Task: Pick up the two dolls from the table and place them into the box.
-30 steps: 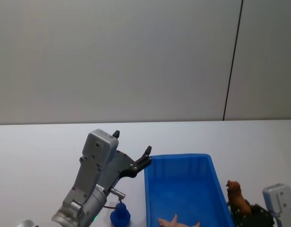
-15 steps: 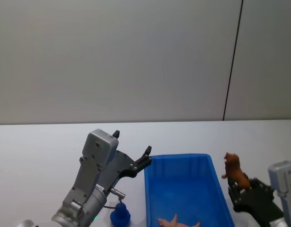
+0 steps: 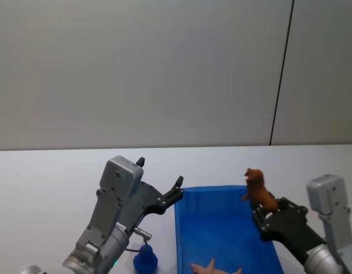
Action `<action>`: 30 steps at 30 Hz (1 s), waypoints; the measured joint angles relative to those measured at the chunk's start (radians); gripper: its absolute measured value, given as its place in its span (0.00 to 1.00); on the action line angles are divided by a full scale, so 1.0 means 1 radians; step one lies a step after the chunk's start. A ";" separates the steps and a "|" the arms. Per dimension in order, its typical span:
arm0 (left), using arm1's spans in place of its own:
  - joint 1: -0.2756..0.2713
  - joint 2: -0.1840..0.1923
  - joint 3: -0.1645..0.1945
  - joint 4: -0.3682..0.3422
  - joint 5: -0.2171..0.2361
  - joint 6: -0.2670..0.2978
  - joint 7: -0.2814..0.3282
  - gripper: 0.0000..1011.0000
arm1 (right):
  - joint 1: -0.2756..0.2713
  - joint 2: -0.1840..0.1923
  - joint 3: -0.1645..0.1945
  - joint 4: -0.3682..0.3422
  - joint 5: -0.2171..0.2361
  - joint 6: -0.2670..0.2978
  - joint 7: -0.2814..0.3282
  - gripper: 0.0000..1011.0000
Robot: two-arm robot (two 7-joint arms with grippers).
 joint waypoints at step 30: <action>0.000 0.000 0.000 0.000 0.000 0.000 0.000 0.99 | 0.023 -0.023 -0.003 0.087 -0.025 -0.061 -0.072 0.99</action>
